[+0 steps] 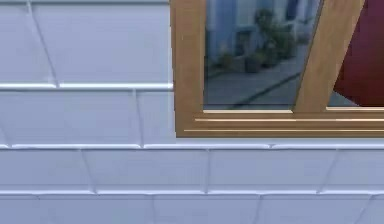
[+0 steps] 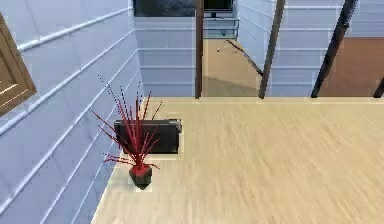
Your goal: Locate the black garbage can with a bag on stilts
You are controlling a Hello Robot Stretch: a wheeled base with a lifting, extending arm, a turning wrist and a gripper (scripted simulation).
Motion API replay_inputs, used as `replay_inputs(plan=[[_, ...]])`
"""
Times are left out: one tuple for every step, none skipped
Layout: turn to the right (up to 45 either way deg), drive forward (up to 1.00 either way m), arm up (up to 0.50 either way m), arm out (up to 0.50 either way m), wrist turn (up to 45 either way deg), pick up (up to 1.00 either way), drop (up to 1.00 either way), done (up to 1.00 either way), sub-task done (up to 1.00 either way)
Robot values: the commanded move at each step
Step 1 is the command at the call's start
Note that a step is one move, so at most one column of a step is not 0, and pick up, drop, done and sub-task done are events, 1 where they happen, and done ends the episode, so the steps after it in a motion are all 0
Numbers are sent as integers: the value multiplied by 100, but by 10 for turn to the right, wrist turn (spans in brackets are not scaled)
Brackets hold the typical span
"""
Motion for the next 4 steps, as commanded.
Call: replay_inputs(plan=[[450, 0, 0, 0, 0, 0, 0, 0, 0], [450, 0, 0, 0, 0, 0, 0, 0, 0], [420, 0, 0, 0, 0, 0, 0, 0, 0], [0, 100, 0, 0, 0, 0, 0, 0, 0]])
